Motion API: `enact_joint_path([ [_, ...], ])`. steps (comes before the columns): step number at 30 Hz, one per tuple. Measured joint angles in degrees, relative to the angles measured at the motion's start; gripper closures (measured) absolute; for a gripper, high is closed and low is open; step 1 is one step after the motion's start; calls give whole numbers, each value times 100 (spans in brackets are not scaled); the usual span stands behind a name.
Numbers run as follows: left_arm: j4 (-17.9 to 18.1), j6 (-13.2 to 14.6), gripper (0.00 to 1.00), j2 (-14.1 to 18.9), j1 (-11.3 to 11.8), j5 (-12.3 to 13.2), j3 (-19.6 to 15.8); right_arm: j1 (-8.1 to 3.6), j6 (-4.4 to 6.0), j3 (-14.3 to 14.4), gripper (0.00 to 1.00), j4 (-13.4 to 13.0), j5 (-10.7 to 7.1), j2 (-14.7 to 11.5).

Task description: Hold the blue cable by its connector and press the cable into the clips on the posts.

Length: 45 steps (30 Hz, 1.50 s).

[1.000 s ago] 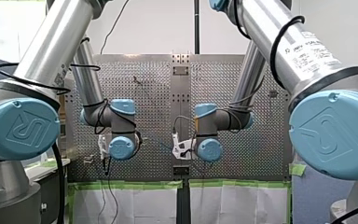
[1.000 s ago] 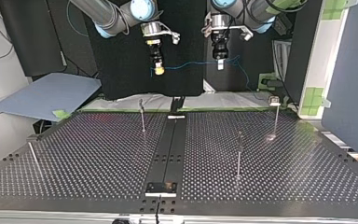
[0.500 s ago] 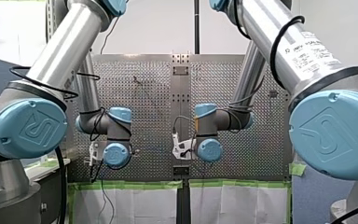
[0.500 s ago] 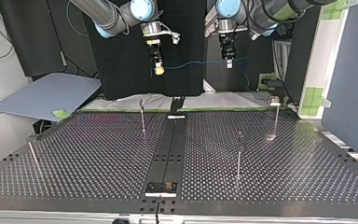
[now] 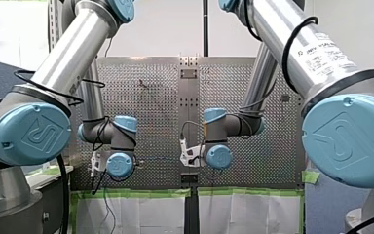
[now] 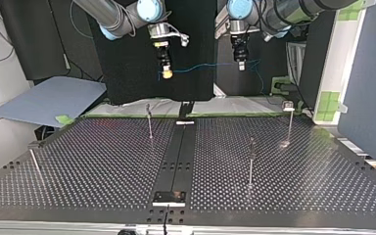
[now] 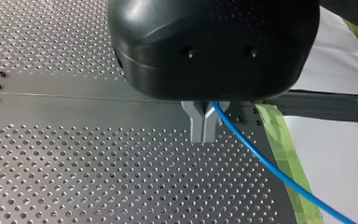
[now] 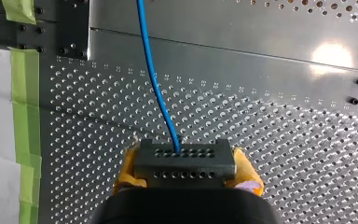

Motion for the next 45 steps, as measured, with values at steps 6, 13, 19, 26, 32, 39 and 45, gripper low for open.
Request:
enact_joint_path([
  [6,-259,-131,100,261,-136,-238,2,27,80,-141,100,246,57,-177],
  [13,-638,-211,100,640,-172,-72,2,67,326,-172,100,581,-158,-512],
  [19,-963,-277,100,964,-132,26,1,69,334,-205,100,721,-420,-840],
  [26,-1351,-280,100,1353,-91,77,9,70,275,-412,100,1019,-466,-1218],
  [32,-1681,-472,100,1683,-10,235,79,69,266,-583,100,1172,-469,-1270],
  [39,-2053,-711,100,2055,146,275,160,70,290,-638,100,1202,-472,-1276],
  [45,-2359,-1002,100,2359,262,509,341,74,249,-723,100,1258,-562,-1279],
])
